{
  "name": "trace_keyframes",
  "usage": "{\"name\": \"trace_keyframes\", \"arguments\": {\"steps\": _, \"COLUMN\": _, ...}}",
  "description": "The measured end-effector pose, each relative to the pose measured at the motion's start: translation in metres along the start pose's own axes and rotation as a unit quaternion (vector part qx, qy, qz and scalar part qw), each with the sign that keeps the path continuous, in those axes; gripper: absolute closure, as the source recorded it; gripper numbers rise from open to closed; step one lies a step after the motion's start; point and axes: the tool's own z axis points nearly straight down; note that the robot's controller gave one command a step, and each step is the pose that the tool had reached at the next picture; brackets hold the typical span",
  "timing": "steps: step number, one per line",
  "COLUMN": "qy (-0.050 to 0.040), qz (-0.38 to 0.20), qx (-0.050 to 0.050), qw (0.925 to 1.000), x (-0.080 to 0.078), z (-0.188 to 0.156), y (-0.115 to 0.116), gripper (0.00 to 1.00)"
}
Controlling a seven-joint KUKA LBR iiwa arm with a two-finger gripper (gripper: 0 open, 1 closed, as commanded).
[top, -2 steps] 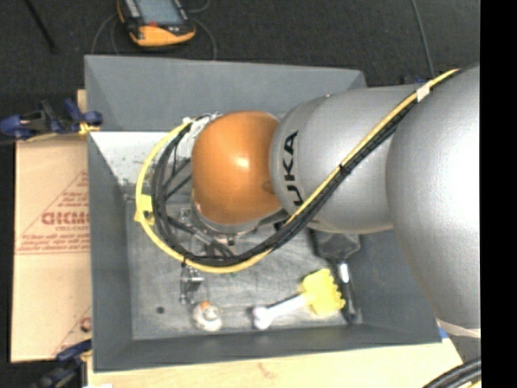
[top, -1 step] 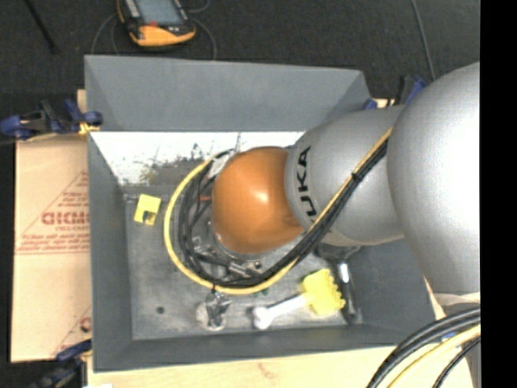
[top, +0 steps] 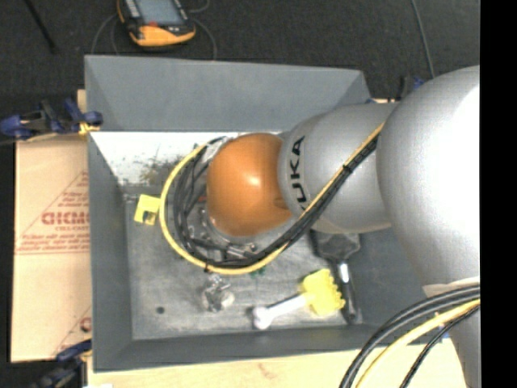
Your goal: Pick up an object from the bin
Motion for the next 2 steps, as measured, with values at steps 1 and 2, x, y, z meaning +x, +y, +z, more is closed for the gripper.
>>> {"name": "trace_keyframes", "arguments": {"steps": 1, "qy": -0.0016, "qz": 0.235, "qx": 0.0, "qw": 0.9719, "x": 0.0396, "z": -0.008, "y": -0.0074, "gripper": 0.0}}
{"name": "trace_keyframes", "arguments": {"steps": 2, "qy": -0.0073, "qz": -0.043, "qx": 0.002, "qw": 0.9991, "x": 0.0352, "z": 0.0006, "y": -0.0083, "gripper": 1.0}}
